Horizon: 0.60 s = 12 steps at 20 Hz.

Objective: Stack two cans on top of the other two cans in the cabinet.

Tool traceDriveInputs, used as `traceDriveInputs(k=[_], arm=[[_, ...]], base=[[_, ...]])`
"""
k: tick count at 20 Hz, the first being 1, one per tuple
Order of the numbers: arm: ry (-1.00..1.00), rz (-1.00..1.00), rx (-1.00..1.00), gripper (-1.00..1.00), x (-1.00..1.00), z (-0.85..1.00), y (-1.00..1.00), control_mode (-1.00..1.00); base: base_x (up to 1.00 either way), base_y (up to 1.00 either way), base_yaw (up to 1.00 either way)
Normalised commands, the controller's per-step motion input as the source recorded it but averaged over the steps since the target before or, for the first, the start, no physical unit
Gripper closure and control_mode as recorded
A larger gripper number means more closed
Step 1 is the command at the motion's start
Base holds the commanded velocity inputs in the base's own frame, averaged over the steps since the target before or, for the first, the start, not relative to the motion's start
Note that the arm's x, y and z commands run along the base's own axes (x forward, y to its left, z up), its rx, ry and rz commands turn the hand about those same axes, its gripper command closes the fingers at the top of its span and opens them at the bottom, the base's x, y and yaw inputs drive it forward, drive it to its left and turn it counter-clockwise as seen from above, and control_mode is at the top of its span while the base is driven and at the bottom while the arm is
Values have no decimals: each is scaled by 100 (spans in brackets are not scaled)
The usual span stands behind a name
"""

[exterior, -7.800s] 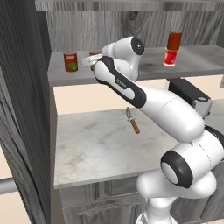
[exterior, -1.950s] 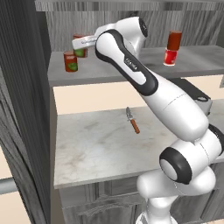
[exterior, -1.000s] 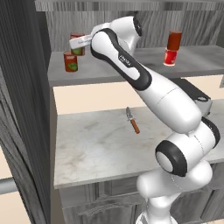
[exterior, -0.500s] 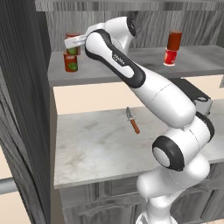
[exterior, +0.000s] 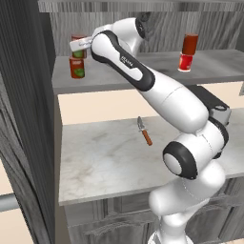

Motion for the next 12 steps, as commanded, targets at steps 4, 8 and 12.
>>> traceDriveInputs(k=[4, 8, 12], arm=[[0, 0, 0, 100, 6, 0, 1, -100], [0, 0, 0, 100, 1, 0, 7, -100], [0, 0, 0, 100, 0, 0, 15, -100]], base=[[0, 0, 0], [0, 0, 0], [0, 0, 0]])
